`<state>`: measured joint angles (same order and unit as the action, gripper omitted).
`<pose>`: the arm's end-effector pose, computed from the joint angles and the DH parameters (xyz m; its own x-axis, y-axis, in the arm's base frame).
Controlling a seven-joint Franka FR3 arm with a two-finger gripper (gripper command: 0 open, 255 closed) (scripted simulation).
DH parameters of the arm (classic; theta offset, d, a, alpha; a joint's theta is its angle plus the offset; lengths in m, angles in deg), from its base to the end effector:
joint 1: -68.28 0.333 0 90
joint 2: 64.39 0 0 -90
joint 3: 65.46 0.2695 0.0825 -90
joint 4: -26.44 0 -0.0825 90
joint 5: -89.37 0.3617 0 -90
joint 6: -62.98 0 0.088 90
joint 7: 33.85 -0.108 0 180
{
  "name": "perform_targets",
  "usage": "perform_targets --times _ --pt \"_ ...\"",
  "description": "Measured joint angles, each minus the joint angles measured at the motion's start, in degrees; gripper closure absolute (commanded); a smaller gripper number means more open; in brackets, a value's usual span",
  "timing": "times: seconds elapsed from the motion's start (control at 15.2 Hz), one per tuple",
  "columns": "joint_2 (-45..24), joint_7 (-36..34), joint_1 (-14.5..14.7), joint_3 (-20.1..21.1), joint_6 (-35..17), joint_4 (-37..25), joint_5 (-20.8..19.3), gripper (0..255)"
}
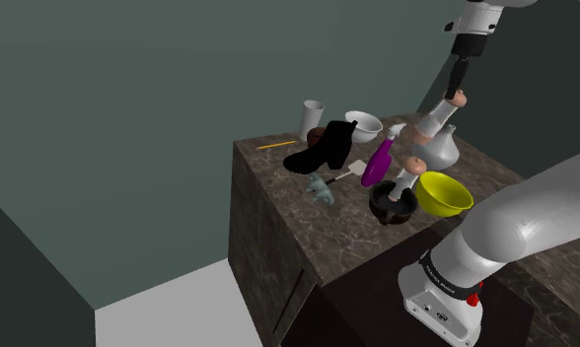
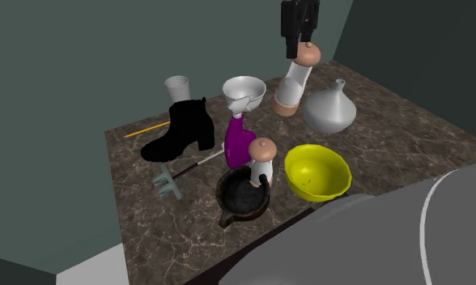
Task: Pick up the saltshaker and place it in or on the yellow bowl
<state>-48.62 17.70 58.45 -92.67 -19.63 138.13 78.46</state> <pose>0.3291 -0.2974 0.5193 0.9331 0.2917 -0.2102 0.2611 -0.9517 -0.1616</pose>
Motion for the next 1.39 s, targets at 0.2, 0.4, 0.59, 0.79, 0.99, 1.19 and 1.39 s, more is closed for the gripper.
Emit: perform_targets --times 0.2,0.4,0.59,0.79,0.99,1.19,1.39 --pt "5.5 -0.4 -0.8 0.8 2.7 2.4 -2.0 255" --pt "11.2 -0.2 -2.1 1.6 6.1 4.5 -4.0 255" --pt "17.1 0.0 -3.4 2.7 9.5 6.6 -5.7 255" --pt "22.6 0.8 -4.9 3.6 12.9 8.5 -7.4 255" --pt "23.8 1.0 -5.3 3.1 12.1 10.6 -8.2 255" --pt "24.6 0.6 -5.5 2.8 10.1 13.3 -8.5 255" --pt "25.2 0.2 -5.7 2.4 8.3 15.8 -8.8 255"
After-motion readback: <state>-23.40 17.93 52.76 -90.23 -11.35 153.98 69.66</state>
